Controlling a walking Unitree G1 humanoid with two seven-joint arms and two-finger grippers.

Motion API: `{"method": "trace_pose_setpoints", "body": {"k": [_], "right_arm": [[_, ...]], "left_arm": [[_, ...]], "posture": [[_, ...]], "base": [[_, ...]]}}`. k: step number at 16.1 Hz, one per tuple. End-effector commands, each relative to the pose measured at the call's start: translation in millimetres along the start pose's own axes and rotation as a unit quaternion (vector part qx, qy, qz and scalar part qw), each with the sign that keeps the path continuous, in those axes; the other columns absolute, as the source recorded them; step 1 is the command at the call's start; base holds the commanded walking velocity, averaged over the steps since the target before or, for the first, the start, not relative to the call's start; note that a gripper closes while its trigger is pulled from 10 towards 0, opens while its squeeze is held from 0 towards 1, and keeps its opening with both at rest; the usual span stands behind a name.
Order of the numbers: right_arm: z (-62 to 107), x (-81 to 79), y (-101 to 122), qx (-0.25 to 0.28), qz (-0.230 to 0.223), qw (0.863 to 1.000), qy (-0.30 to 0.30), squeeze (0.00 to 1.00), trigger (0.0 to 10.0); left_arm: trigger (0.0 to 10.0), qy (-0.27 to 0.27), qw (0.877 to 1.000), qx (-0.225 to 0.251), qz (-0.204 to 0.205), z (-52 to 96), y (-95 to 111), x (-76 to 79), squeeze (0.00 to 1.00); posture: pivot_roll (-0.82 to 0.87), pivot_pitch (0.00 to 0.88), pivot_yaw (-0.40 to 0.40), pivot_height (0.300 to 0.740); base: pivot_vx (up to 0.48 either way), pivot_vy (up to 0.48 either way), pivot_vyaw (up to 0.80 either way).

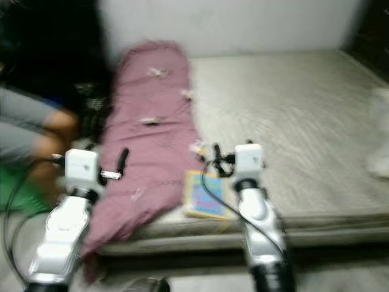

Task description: Clean up the room

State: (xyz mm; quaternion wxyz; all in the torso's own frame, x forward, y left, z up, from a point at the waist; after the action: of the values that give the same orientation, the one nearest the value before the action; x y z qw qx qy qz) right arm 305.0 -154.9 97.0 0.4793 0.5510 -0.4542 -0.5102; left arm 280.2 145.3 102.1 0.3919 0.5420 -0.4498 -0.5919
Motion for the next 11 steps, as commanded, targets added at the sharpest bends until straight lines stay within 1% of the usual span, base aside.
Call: {"method": "trace_pose_setpoints", "body": {"k": [1, 5, 7, 10, 11], "right_arm": [[-1.0, -0.4, 1.7, 0.003, -0.004, 1.000, -0.001, 0.00, 10.0], [-1.6, 0.1, 2.2, 0.003, -0.003, 1.000, -0.001, 0.00, 10.0], [-0.9, 2.2, 1.8, 0.003, -0.014, 1.000, -0.009, 0.00, 10.0], [-1.6, 5.2, 3.1, 0.007, -0.017, 1.000, -0.023, 0.00, 10.0], [-1.3, 9.8, 6.0, 0.016, -0.011, 0.999, -0.034, 0.00, 10.0]], "left_arm": [[10.0, 0.006, 1.000, -0.004, -0.014, -0.5, -1.2, -3.8, 0.00], [10.0, 0.010, 1.000, -0.003, -0.015, -1.2, -0.5, -4.6, 0.00], [10.0, 0.011, 1.000, -0.002, -0.017, -1.3, -0.3, -4.7, 0.00], [10.0, 0.009, 1.000, 0.005, -0.021, -2.5, 0.8, -4.1, 0.00], [10.0, 0.007, 1.000, 0.004, -0.022, -3.2, -0.5, -3.7, 0.00]], "posture": [[-0.04, 0.000, 0.041, 0.740], [-0.04, 0.000, 0.040, 0.740], [-0.04, 0.000, 0.040, 0.740], [-0.04, 0.000, 0.045, 0.740], [-0.04, 0.000, 0.047, 0.740]], "base": [[0.000, 0.000, 0.69], [0.000, 0.000, 0.54], [0.000, 0.000, 0.00], [0.000, 0.000, 0.00], [0.000, 0.000, 0.00]]}}
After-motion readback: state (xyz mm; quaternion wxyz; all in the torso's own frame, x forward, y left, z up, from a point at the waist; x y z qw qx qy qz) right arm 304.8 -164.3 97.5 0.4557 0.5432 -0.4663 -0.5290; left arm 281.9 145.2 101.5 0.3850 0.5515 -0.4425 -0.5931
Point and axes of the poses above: a point about 5 cm out from each wrist's last joint towards the gripper, its own z axis pointing back from the gripper into the wrist, its own y axis along the axis of the wrist's last joint, x = y × z, the point moved 2 cm from there along -z, pointing out of the wrist towards the gripper, and after that the axes turned 11 degrees about -z, right-handed, at the moved point
